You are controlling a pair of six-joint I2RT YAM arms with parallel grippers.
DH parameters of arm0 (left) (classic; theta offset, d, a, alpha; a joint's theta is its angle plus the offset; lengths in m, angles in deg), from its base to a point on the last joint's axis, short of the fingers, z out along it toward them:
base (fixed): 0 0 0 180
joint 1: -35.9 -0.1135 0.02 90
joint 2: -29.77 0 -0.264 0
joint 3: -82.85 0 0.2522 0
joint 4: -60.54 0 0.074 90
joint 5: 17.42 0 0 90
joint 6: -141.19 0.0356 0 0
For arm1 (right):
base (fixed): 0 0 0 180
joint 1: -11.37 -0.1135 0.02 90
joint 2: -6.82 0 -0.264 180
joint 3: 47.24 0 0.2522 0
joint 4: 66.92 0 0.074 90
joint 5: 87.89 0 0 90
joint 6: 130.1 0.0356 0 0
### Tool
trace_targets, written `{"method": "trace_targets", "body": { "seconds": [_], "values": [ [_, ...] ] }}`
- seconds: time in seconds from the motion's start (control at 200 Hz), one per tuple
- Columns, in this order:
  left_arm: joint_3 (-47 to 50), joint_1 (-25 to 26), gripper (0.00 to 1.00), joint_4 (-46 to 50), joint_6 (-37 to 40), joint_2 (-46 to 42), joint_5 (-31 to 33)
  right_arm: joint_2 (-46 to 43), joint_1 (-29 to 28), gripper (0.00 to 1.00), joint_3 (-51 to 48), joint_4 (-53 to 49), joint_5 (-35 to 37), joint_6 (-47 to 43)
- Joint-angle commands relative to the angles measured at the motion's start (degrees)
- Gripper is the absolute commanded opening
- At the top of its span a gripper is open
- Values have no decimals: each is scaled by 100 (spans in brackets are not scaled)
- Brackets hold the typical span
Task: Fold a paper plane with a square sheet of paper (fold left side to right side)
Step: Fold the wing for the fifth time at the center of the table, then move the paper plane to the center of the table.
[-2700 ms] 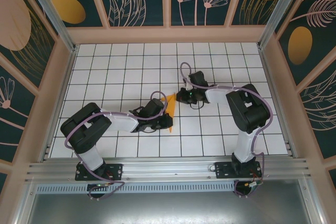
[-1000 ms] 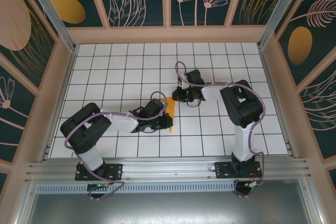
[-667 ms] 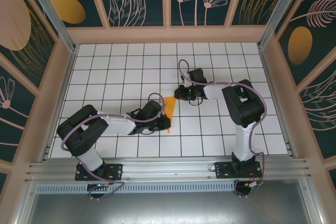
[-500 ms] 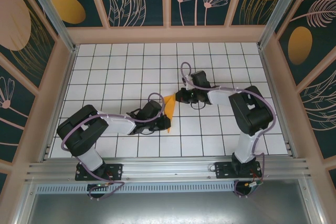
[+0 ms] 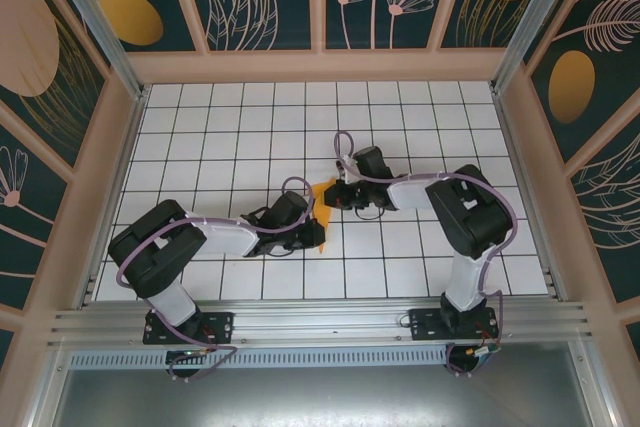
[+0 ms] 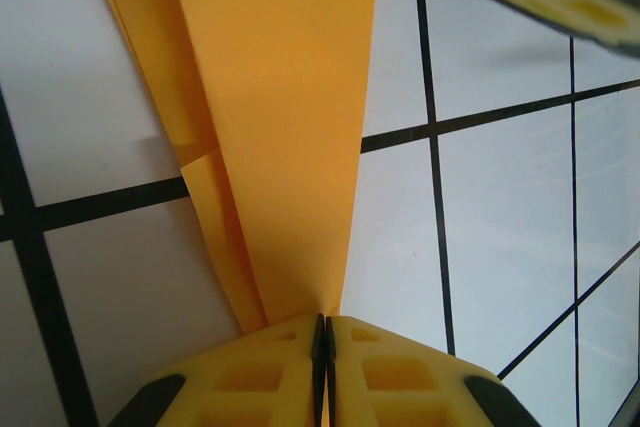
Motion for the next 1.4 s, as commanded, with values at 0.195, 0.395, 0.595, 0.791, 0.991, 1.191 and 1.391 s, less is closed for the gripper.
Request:
{"method": "trace_targets", "body": {
  "seconds": [0.195,0.395,0.595,0.791,0.991,1.191,1.391],
  "values": [
    [114,73,14,766,27,93,33,518,185,0,512,-83,-61,-234],
    [121,73,14,802,37,63,48,641,317,0,589,-304,184,-316],
    [190,70,14,790,33,78,60,761,555,0,835,-451,134,-434],
    [227,75,15,714,0,15,47,919,726,0,1294,-653,164,-539],
    [-235,73,30,627,167,-596,-128,141,788,4,1321,-924,720,-668],
    [-690,-103,48,696,420,-1472,-104,-1315,786,34,733,-1448,1867,-606],
    [-382,-568,64,1096,169,-2635,1059,-2442,148,47,-178,-1880,2655,266]
  ]
}}
